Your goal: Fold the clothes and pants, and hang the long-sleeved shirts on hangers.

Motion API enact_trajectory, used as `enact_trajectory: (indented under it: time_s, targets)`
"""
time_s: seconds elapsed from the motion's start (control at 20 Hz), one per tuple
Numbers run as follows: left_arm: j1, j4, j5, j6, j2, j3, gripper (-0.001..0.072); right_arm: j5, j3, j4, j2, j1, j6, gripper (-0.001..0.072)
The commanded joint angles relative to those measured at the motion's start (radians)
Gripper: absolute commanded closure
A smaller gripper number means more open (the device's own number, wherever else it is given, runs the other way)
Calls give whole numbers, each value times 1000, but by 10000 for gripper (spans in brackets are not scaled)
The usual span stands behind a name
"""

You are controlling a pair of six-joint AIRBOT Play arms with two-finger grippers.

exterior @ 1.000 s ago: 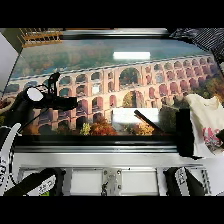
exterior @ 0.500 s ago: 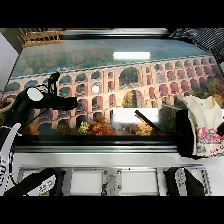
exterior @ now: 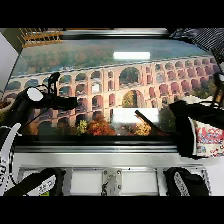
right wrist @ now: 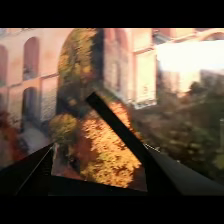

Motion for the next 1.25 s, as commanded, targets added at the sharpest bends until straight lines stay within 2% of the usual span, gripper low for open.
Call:
enact_trajectory:
  time_s: [0.0,0.3,0.35,0.4,0.45,0.5,1.2]
  targets:
    - [0,0,-2,-1,0,0,704,-9,-1,40,-46,183,-16,134]
    - [0,0,-2,-1,0,0,704,-9,-1,41,-102,221,-16,137]
    - [0,0,-2,-1,0,0,704,-9,-1,41,-106,221,-16,158]
    - [0,0,-2,-1,0,0,704,-9,-1,40,-108,221,-16,390]
    - [0,0,-2,-1,0,0,704,-9,-1,40,-108,221,-16,658]
    - [0,0,-3,-1,0,0,704,-9,-1,40,-108,221,-16,693]
    - [0,0,-2,-1,0,0,704,-9,-1,40,-108,221,-16,693]
